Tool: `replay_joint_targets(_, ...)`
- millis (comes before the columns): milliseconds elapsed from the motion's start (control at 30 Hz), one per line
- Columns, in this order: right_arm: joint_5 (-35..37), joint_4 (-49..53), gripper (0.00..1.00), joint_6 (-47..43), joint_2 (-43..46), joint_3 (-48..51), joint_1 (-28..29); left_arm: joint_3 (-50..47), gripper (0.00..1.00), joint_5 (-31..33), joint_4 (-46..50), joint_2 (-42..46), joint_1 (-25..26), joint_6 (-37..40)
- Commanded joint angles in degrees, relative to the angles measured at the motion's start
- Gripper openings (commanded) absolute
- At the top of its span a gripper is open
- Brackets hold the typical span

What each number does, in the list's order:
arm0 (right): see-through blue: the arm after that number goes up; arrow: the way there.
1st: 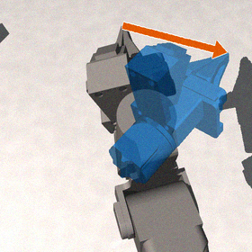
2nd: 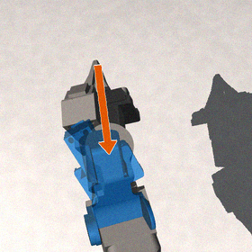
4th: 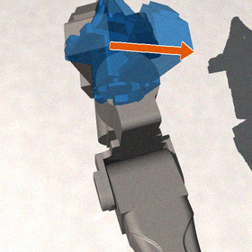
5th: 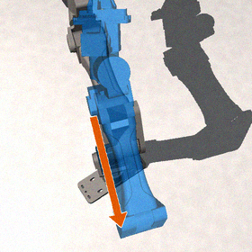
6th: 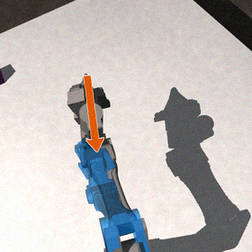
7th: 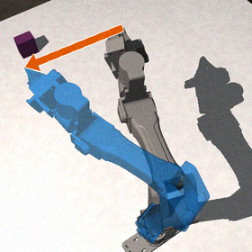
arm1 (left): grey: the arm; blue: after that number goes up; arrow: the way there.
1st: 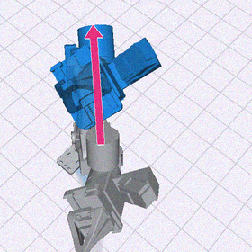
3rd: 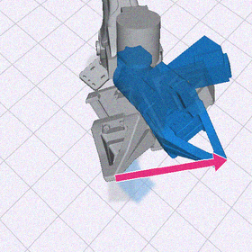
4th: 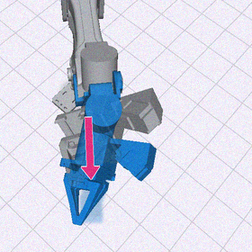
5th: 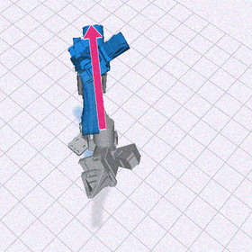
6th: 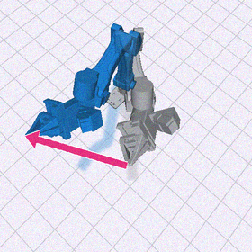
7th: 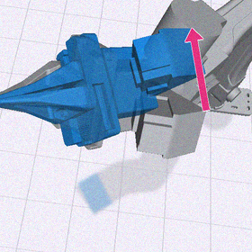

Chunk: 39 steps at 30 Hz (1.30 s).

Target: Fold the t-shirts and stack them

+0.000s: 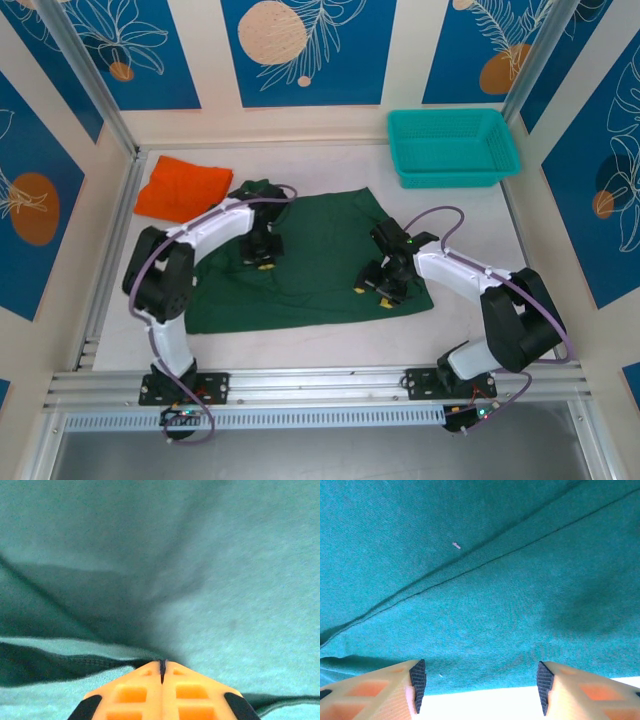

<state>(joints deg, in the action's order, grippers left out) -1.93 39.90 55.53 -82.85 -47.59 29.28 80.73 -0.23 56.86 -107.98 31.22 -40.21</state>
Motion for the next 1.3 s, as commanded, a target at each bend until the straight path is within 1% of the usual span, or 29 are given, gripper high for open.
replay_joint_targets(0, -1.24, 1.65, 0.63, 0.91, -0.8, -1.74, -0.09, 5.84, 0.0, 5.38, 6.48, -4.5, 2.35, 5.9)
replay_joint_targets(267, -1.14, 2.28, 0.63, 1.18, -0.92, -1.99, -0.23, 16.02, 0.01, 10.0, 10.3, -13.73, 5.87, 11.57)
replay_joint_targets(367, -0.8, 2.97, 0.63, 1.49, -0.82, -2.28, -0.49, 19.18, 0.11, 11.5, 11.81, -15.32, 6.16, 12.09)
replay_joint_targets(433, 0.09, 4.1, 0.63, 1.68, -0.4, -2.49, -0.9, 20.77, 0.13, 11.92, 11.69, -14.81, 6.15, 12.02)
replay_joint_targets(500, 1.0, 5.4, 0.63, 2.34, 0.25, -2.35, -1.76, 23.46, 0.23, 11.2, 11.54, -13.98, 6.15, 11.84)
replay_joint_targets(567, 1.72, 6.45, 0.63, 3.52, 1.06, -1.8, -3.17, 26.06, 0.28, 10.4, 11.26, -12.78, 6.11, 11.78)
replay_joint_targets(633, 1.93, 7.13, 0.63, 4.74, 2.49, -1.07, -5.12, 27.63, 0.45, 9.74, 10.95, -10.45, 5.26, 10.3)
replay_joint_targets(667, 2.14, 7.49, 0.63, 5.28, 3.31, -0.6, -6.03, 27.48, 0.49, 8.95, 10.61, -8.7, 4.13, 8.79)
replay_joint_targets(767, 2.47, 7.92, 0.61, 6.42, 5.8, 0.6, -8.01, 22.94, 0.54, 6.13, 8.08, -2.5, -0.1, 5.79)
replay_joint_targets(833, 2.69, 7.66, 0.59, 6.69, 7.4, 1.14, -8.44, 18.57, 0.54, 4.25, 6.77, 1.42, -2.27, 5.49)
replay_joint_targets(867, 2.79, 7.56, 0.58, 6.72, 8.17, 1.27, -8.44, 15.77, 0.53, 2.98, 6.33, 3.32, -3.08, 5.39)
replay_joint_targets(933, 2.32, 6.56, 0.56, 6.94, 9.4, 1.91, -8.23, 8.75, 0.4, -0.16, 4.84, 7.05, -4.43, 4.54)
replay_joint_targets(967, 1.66, 5.86, 0.53, 7.33, 9.7, 2.41, -8.14, 3.96, 0.35, -2.02, 3.11, 9.33, -4.92, 3.62)
replay_joint_targets(1000, 0.66, 4.88, 0.5, 7.72, 9.74, 3.1, -8.01, -1.0, 0.31, -3.85, 1.33, 11.79, -5.25, 2.59)
replay_joint_targets(1100, -2.59, 2.17, 0.42, 8.71, 8.61, 4.82, -7.65, -13.78, 0.3, -6.69, -4.28, 16.91, -5.47, -0.67)
replay_joint_targets(1167, -4.25, 1.17, 0.37, 9.27, 7.31, 5.61, -7.49, -19.63, 0.29, -9.4, -7.43, 18.38, -5.49, -2.55)
replay_joint_targets(1267, -3.96, 0.88, 0.37, 10.95, 5.99, 6.73, -7.09, -26.96, 0.29, -9.05, -11.32, 20.31, -5.47, -5.35)
